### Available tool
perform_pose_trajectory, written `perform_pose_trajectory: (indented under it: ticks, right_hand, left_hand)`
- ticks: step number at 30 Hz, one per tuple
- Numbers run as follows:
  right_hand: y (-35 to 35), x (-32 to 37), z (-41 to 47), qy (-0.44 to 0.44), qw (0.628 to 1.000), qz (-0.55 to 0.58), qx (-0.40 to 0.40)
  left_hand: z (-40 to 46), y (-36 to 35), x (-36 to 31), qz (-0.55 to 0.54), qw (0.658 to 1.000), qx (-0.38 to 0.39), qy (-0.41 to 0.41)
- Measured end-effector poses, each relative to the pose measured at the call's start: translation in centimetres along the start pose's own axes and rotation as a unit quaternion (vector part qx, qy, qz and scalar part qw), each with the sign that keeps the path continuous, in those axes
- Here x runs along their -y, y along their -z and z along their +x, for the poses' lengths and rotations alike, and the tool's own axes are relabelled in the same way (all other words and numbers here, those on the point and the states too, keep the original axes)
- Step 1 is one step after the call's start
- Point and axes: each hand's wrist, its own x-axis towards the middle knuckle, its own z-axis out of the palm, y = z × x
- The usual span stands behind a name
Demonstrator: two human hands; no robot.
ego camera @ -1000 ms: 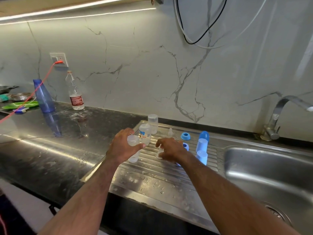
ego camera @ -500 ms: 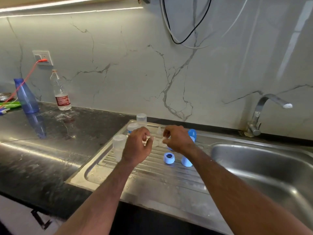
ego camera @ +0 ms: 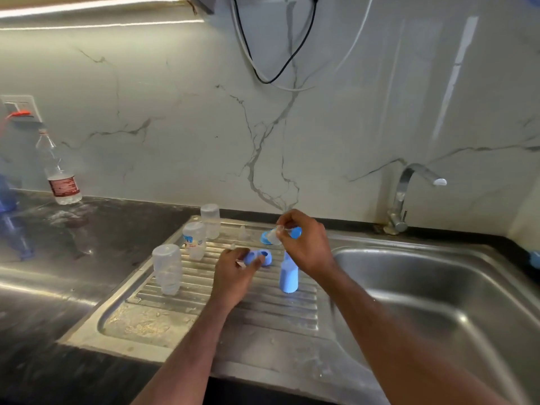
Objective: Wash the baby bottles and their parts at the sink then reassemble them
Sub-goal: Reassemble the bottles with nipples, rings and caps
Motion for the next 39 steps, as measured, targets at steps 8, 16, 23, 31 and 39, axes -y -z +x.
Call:
perform_pose_trajectory:
  ticks: [8,16,23,31,39]
  right_hand:
    - [5.2,-3.3,-3.0,-0.114,0.983,0.135,-0.047]
    - [11.5,-8.5,-6.5,-0.182,0.975,0.069,-0.106]
    - [12.2,-10.4,-6.7,-0.148,0.983,0.094,-0.055]
    - [12.2,-11.1,-6.9,-0.194,0.952,0.237,0.010]
    - [11.7,-10.5,-7.3,-0.287,0.847,0.446,-0.032]
  left_hand:
    - [-1.0,-5.4,-8.5,-0.361,0.933,0.011,-0.003]
    - [-3.9,-14.7,-10.2,-0.413,0.898,0.121,0.091]
    - [-3.9,-16.5,-9.1,-0.332,0.923,0.185,0.059]
    - [-3.2,-16.9,-7.7,-0.232,0.963,0.126,-0.047]
    - [-3.4,-16.5,-7.8,-0.225,0.961,0.127,-0.095]
